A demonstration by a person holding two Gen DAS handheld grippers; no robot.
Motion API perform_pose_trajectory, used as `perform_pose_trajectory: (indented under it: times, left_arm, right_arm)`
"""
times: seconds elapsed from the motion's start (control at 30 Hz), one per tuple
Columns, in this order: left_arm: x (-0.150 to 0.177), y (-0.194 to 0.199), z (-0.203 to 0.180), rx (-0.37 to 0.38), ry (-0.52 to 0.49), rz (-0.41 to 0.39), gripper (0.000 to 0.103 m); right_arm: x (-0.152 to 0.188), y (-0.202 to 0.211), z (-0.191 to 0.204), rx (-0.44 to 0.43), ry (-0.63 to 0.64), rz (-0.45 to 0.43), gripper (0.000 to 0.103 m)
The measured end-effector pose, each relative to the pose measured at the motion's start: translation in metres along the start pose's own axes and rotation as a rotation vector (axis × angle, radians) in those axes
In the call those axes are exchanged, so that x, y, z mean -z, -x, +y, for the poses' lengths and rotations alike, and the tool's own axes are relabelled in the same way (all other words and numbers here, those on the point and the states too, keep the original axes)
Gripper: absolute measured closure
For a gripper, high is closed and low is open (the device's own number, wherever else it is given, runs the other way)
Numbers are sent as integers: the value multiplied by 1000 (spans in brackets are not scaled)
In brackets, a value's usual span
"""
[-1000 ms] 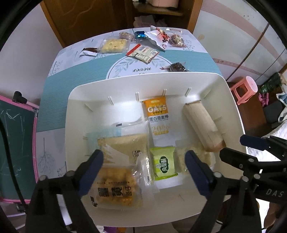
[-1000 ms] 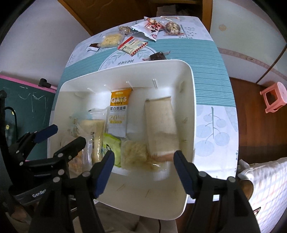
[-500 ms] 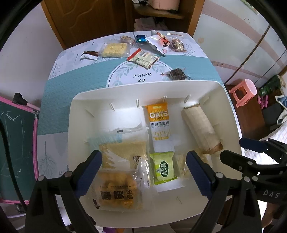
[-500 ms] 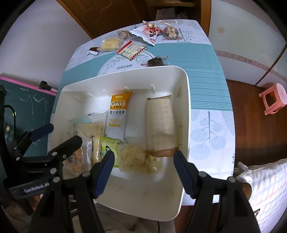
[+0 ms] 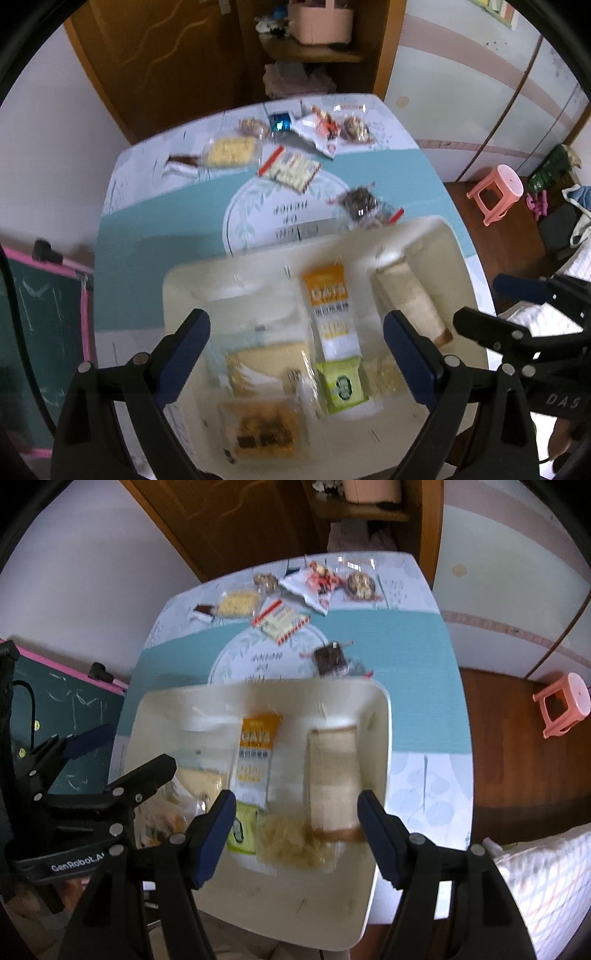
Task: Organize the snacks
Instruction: 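Move both open tools away from the tray toward the remaining snacks, then grasp the white barcode biscuit pack with the left tool while the right tool grasps the seaweed snack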
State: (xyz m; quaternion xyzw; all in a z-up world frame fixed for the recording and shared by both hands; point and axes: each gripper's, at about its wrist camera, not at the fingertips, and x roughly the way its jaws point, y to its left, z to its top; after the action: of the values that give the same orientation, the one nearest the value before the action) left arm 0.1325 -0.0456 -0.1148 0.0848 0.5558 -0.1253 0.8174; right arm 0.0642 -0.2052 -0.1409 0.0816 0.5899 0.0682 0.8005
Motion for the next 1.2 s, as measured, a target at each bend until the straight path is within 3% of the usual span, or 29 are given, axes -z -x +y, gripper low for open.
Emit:
perform_pose_trajectory:
  times: [0.3,0.53,0.73,0.93,1.2]
  left_arm:
    - [-70,5,16,-41,-55,-87,9]
    - [-128,-20,26,-43,-71,-125,9]
    - [-160,-82,21,46,-161,-10,9]
    - [-171,-152,21,117,-177,113,9]
    - [-179,-208,17,155,-224,189,9]
  right_arm:
    - [-61,18,0,78,41,-101,34]
    - [-108,-10,-10,156,60,-118,34]
    - [-141,-59,-20,187,92,-61,34]
    - [-149,-110,-23,161,103,48,34]
    - [-149,-171,-19,165,103,191,37]
